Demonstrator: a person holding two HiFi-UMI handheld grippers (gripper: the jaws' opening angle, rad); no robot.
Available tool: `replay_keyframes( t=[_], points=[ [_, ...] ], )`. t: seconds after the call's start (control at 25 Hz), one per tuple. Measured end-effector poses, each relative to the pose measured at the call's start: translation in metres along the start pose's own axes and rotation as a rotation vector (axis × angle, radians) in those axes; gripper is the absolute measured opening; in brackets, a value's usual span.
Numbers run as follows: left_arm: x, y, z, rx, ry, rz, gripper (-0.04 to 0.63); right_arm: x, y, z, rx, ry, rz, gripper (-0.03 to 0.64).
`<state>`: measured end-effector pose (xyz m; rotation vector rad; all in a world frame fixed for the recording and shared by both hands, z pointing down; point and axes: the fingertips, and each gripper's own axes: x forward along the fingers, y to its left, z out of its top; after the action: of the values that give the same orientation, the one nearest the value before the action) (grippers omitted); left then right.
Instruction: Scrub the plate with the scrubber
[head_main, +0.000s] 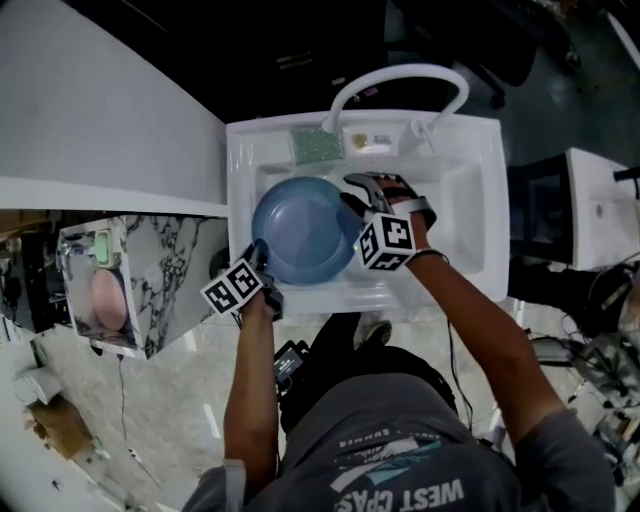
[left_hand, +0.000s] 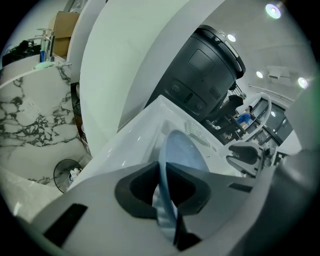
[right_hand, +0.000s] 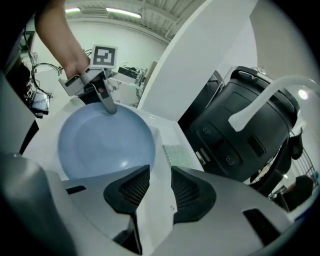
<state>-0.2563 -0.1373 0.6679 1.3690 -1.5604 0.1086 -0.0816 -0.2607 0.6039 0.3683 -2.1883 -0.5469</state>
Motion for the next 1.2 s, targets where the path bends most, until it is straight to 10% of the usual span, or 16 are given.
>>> replay_keyframes(
  t=[0.4, 1.2],
  points=[
    [0.026, 0.004, -0.002, -0.043, 0.009, 0.063, 0.021, -0.046, 0.078, -0.039, 0.225, 0.044, 0.082, 0.153],
    [0.042, -0.008, 0.021, 0.086, -0.023, 0.2, 0.024, -0.069, 0.109, -0.034, 0.278, 0.061, 0.145, 0.13]
  ],
)
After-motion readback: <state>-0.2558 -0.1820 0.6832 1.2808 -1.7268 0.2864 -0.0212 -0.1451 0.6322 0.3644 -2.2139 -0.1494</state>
